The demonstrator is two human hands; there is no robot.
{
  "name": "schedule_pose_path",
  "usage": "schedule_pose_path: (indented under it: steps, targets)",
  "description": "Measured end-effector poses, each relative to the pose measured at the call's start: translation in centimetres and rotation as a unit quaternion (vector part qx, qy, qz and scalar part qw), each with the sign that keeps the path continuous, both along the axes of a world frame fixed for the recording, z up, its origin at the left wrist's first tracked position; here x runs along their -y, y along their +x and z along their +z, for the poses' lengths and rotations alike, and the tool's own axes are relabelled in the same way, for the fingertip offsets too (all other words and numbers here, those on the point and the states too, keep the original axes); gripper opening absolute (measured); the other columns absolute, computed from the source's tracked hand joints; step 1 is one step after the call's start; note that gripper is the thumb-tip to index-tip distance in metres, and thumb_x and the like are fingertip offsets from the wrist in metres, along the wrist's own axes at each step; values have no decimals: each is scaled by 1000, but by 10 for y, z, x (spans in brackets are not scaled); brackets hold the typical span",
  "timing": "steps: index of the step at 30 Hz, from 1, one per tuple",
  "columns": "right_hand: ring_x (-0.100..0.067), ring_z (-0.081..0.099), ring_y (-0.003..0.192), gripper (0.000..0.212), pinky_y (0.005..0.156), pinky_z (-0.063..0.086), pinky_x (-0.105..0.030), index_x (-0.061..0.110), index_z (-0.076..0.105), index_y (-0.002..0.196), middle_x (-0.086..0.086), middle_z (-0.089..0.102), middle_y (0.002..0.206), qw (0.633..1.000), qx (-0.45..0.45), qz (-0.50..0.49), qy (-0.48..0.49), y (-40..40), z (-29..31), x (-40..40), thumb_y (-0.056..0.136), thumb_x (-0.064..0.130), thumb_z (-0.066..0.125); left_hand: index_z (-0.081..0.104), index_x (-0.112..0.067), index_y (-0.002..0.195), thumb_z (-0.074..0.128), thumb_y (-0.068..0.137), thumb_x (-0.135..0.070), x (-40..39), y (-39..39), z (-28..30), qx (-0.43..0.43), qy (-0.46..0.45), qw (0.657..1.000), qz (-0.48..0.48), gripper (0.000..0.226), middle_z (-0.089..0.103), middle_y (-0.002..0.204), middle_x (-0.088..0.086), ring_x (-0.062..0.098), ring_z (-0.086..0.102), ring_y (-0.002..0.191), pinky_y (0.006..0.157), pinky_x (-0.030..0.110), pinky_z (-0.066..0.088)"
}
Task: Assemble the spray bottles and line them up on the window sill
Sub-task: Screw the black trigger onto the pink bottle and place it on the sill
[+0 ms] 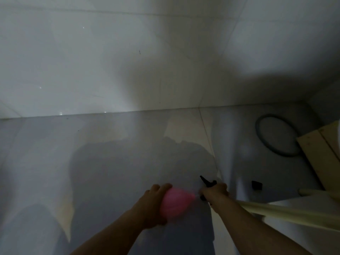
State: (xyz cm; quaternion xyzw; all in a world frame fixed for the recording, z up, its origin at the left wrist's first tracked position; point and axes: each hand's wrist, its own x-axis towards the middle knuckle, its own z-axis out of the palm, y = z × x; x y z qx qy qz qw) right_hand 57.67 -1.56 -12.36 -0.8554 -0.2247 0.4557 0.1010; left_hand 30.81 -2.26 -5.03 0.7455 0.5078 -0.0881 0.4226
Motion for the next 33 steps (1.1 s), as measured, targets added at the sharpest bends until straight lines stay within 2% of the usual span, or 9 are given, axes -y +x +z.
schedule_pose_path:
  steps: [3,6,10,14,19,23,26,30,33]
  targets:
    - [-28,66,108,79,74,56,-33,35,60,134,10,35,151,998,-68,-3,18,-22,53,-9,59,15,72,26,-31,153,90,59,-34,-9,-7,3,75,-19,995,55,114,39,146,1,22,47,131,112,36,40]
    - [-32,70,91,54,75,59,-38,2,68,118,-19,71,113,978,-186,-83,45,-33,79,-28,69,16,84,30,-30,150,94,57,-35,-28,-20,16,122,-21,986,109,113,34,140,-2,17,45,126,111,29,39]
    - [-24,59,78,46,64,47,-33,15,69,113,-13,77,93,965,-229,-4,129,-55,133,-62,74,34,83,40,-33,137,98,54,-27,-60,-47,49,202,-49,957,202,102,44,135,0,18,55,117,98,36,55]
    - [-12,48,55,36,51,32,-25,16,66,113,-4,66,69,955,-217,68,191,-78,191,-100,83,32,77,41,-28,133,92,63,-25,-89,-81,107,290,-111,902,302,86,50,129,8,30,62,112,87,42,62]
    - [-19,66,81,25,68,43,-29,22,68,109,-3,76,86,904,-335,69,257,-122,254,-126,87,12,73,49,-29,138,65,71,-76,-100,-119,165,347,-117,842,397,83,63,128,11,30,67,108,88,43,57]
    - [-12,68,88,29,81,51,-29,21,67,105,4,75,95,872,-349,139,313,-153,287,-126,88,-3,67,57,-17,130,37,85,-81,-102,-143,200,335,-124,820,447,81,68,94,18,27,66,71,57,30,53]
    - [-14,71,87,28,85,56,-32,15,68,105,1,77,94,851,-356,147,357,-166,310,-124,85,-5,68,59,-8,123,33,87,-82,-100,-154,218,362,-165,796,457,87,62,71,17,26,58,56,50,27,47]
    - [-20,66,73,20,83,57,-42,13,71,101,-10,73,84,862,-282,135,399,-176,341,-124,82,12,78,58,-14,130,46,89,-73,-97,-152,233,461,-184,743,449,72,65,99,20,28,64,72,55,32,53]
    - [-22,57,53,18,67,52,-41,6,68,89,-13,66,65,880,-219,58,417,-179,351,-128,81,18,80,53,-25,139,62,88,-53,-97,-145,240,508,-115,753,403,58,59,134,13,30,67,110,81,36,61]
